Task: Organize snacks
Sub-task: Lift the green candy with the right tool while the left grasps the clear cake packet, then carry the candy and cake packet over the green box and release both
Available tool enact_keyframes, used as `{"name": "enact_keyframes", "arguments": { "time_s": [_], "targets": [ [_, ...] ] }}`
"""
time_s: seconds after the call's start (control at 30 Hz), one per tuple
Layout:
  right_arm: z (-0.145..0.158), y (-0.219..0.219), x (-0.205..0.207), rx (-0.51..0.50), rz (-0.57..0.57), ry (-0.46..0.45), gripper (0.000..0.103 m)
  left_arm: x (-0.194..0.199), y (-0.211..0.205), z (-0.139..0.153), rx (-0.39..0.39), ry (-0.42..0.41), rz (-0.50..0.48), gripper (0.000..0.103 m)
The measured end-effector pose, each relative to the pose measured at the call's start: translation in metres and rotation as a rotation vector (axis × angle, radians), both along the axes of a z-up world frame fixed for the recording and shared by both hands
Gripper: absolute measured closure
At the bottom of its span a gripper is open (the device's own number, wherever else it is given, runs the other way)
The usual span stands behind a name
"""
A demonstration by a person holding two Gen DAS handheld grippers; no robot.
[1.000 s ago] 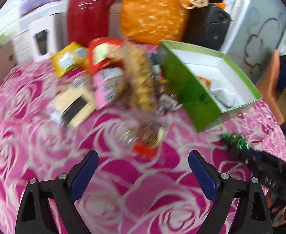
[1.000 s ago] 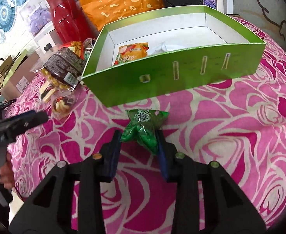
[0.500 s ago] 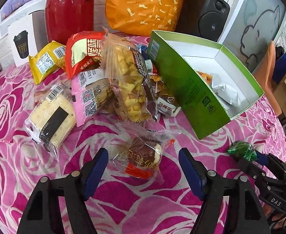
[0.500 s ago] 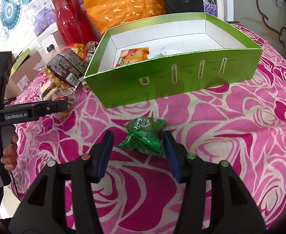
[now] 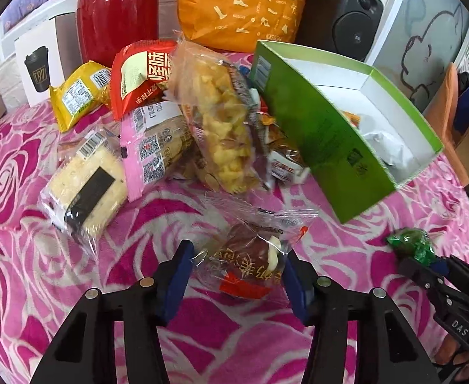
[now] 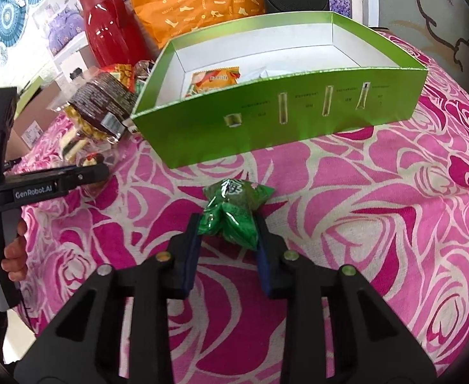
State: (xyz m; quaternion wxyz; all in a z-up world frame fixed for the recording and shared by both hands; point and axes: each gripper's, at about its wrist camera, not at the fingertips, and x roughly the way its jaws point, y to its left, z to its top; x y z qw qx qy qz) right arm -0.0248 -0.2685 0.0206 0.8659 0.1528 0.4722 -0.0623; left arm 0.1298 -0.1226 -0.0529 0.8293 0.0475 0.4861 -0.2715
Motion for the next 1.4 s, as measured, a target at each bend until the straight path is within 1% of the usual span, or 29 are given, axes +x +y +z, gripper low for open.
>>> {"name": "enact_keyframes", "arguments": {
  "time_s": [0.17, 0.33, 0.47, 0.6, 0.73, 0.87, 1.0, 1.1, 1.23, 1.4],
  "targets": [
    [0.031, 0.004, -0.004, 0.021, 0.019, -0.078, 0.071, -0.025, 0.003, 0.024, -0.044, -0.049, -0.016, 0.049],
    [0.071, 0.002, -0.006, -0.012, 0.015, -0.176, 0.071, -0.042, -0.005, 0.056, -0.059, -0.111, -0.062, 0.049],
    [0.098, -0.009, -0.001, -0.056, 0.002, -0.239, 0.071, -0.045, -0.021, 0.084, -0.092, -0.151, -0.11, 0.049],
    [0.108, -0.027, 0.007, -0.091, -0.03, -0.261, 0.07, -0.041, -0.042, 0.104, -0.123, -0.171, -0.148, 0.049],
    [0.105, -0.049, 0.015, -0.109, -0.074, -0.249, 0.07, -0.032, -0.071, 0.114, -0.121, -0.19, -0.18, 0.049],
    [0.095, -0.073, 0.024, -0.11, -0.109, -0.228, 0.07, -0.021, -0.096, 0.111, -0.105, -0.182, -0.201, 0.049],
    [0.082, -0.092, 0.035, -0.11, -0.131, -0.197, 0.07, -0.009, -0.116, 0.102, -0.097, -0.158, -0.219, 0.049],
    [0.072, -0.102, 0.043, -0.111, -0.135, -0.173, 0.07, -0.001, -0.131, 0.09, -0.076, -0.137, -0.232, 0.049],
    [0.061, -0.111, 0.052, -0.109, -0.132, -0.158, 0.07, 0.007, -0.144, 0.075, -0.057, -0.109, -0.241, 0.049],
    [0.048, -0.12, 0.064, -0.105, -0.123, -0.131, 0.07, 0.014, -0.153, 0.065, -0.039, -0.091, -0.243, 0.049]
  ]
}}
